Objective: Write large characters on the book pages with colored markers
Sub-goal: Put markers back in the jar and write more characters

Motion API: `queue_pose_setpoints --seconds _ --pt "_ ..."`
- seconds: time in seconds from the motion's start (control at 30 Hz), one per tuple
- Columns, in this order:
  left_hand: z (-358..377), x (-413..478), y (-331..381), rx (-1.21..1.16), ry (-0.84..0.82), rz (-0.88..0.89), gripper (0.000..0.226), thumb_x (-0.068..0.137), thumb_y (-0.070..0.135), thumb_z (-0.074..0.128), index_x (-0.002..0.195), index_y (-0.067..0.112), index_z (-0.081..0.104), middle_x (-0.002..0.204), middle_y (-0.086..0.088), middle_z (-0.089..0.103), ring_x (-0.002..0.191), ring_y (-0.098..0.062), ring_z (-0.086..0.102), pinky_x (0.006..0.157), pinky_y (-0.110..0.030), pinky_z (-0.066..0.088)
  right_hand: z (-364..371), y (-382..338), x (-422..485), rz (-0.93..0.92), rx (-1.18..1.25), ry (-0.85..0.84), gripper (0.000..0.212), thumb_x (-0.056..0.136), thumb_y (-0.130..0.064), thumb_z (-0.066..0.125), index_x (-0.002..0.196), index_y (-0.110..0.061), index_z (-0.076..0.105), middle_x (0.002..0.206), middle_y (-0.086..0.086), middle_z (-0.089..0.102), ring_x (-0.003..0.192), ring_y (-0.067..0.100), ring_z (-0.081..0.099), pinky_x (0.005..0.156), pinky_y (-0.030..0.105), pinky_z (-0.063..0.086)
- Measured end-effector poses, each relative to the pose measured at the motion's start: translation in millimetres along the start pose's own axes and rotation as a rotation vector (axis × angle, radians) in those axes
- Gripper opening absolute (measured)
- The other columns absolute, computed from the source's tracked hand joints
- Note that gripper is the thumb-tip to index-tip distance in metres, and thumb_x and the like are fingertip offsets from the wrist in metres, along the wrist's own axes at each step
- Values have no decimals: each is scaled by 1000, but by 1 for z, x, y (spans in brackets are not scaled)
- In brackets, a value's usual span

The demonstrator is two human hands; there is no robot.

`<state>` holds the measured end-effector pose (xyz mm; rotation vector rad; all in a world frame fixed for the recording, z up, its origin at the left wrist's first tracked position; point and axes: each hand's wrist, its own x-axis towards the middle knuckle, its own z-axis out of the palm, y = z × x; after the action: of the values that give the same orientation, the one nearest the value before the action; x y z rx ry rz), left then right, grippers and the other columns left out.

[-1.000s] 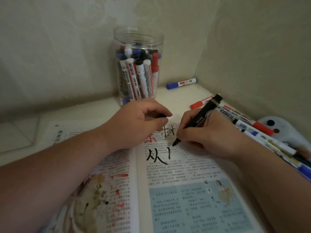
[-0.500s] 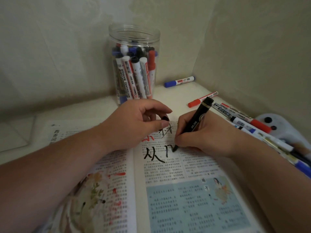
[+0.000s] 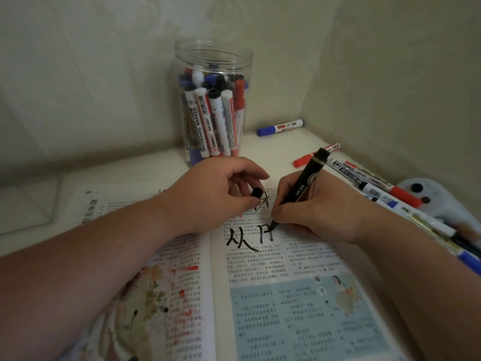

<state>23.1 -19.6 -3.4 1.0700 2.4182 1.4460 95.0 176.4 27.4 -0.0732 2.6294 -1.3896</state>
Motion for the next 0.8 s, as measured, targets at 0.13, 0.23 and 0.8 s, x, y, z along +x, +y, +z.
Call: queue_pose_setpoints --seconds 0.13,0.23,0.8 --pt "0 0 2 45 -14 -6 42 82 15 82 110 40 64 97 18 70 87 -1 66 77 -14 54 -1 0 -3 -15 118 -123 10 85 -1 75 75 -4 73 59 11 65 43 12 51 43 19 39" --pt "0 1 1 43 -11 -13 44 81 15 82 110 41 62 96 18 70 87 0 66 76 -13 53 -1 -2 -3 -30 45 -127 10 85 -4 76 75 -5 73 61 8 67 48 10 56 48 18 44" --pt "0 1 10 58 -116 -42 51 75 31 87 113 48 58 96 25 72 85 2 65 70 -16 50 2 6 8 -247 461 328 19 84 -26 65 79 -11 54 53 -7 44 47 7 38 48 19 33"
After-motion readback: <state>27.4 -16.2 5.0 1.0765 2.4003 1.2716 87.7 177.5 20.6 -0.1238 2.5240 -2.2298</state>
